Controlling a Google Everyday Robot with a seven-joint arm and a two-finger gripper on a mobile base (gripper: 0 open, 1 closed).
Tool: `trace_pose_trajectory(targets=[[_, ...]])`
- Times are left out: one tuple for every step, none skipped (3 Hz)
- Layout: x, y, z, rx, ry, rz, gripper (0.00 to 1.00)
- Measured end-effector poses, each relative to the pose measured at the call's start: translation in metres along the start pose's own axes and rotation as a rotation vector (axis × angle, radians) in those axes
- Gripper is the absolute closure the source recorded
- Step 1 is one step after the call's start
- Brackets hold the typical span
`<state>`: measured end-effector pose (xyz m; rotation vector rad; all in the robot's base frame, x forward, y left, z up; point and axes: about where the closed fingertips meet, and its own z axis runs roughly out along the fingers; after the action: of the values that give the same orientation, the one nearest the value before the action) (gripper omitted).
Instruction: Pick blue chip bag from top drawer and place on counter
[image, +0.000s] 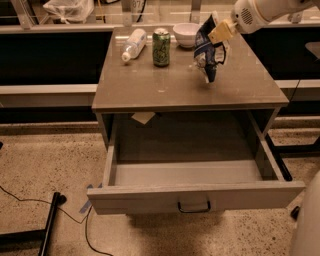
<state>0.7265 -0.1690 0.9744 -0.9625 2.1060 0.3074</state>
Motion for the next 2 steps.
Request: trace_pose_trajectory(targets=[[0.0006,0.0016,0.0039,-0.007,0.003,0.000,0.14],[0.0009,0.0026,0.0069,-0.011,0.005,0.000,0.00]])
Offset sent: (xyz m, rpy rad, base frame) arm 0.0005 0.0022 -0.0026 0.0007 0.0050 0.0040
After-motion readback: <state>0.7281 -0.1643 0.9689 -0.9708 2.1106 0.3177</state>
